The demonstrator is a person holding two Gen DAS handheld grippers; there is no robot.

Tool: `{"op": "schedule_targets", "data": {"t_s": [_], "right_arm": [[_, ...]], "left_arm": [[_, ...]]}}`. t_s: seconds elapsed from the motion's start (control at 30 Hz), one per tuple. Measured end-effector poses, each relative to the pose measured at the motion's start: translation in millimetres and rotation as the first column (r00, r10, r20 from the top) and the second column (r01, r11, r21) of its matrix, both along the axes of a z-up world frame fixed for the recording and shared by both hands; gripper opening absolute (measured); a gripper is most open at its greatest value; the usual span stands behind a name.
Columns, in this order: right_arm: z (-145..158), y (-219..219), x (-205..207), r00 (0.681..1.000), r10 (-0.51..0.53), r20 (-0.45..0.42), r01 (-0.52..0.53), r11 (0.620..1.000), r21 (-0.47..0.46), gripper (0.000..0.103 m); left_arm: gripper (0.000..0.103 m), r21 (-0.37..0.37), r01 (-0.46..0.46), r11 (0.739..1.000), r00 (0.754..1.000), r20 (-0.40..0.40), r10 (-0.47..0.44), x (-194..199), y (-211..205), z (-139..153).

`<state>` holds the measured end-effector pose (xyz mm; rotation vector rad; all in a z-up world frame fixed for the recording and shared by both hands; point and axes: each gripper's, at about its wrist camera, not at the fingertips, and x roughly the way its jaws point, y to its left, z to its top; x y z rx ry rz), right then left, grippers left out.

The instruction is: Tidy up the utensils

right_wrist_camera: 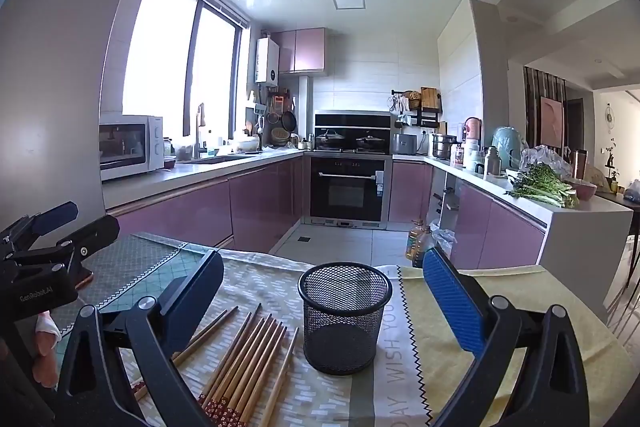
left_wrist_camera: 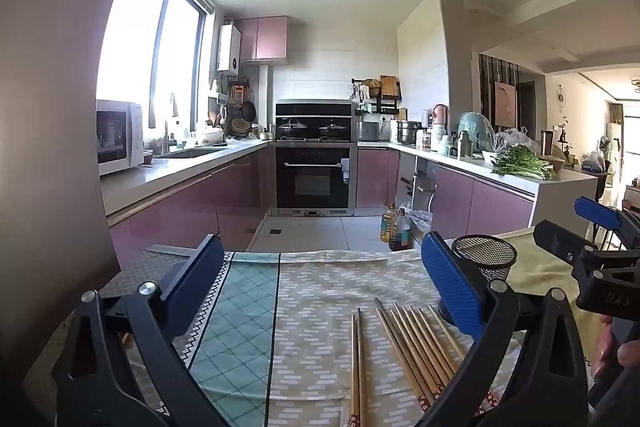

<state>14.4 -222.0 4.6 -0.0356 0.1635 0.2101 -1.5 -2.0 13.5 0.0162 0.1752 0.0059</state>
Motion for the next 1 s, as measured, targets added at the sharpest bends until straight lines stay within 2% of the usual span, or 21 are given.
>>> {"op": "schedule_targets", "data": {"t_s": [0.07,0.13,1.0], "right_arm": [[0,1,2,1.000,0.001,-0.021,-0.001,1.000,-0.013,0.097],[0,0,0,1.000,-0.003,0.001,0.003,1.000,-0.002,0.097],[-2,-1,2,1.000,-0.003,-0.006,0.003,1.000,0.006,0.097]], "left_arm": [[0.097,-0.013,0.003,1.000,1.000,0.013,-0.003,-3,4,-2],[0.097,-0.014,0.004,1.000,1.000,0.016,-0.004,-3,5,-1],[0.097,-0.005,0.002,1.000,0.999,0.048,-0.002,-6,7,-11]]}}
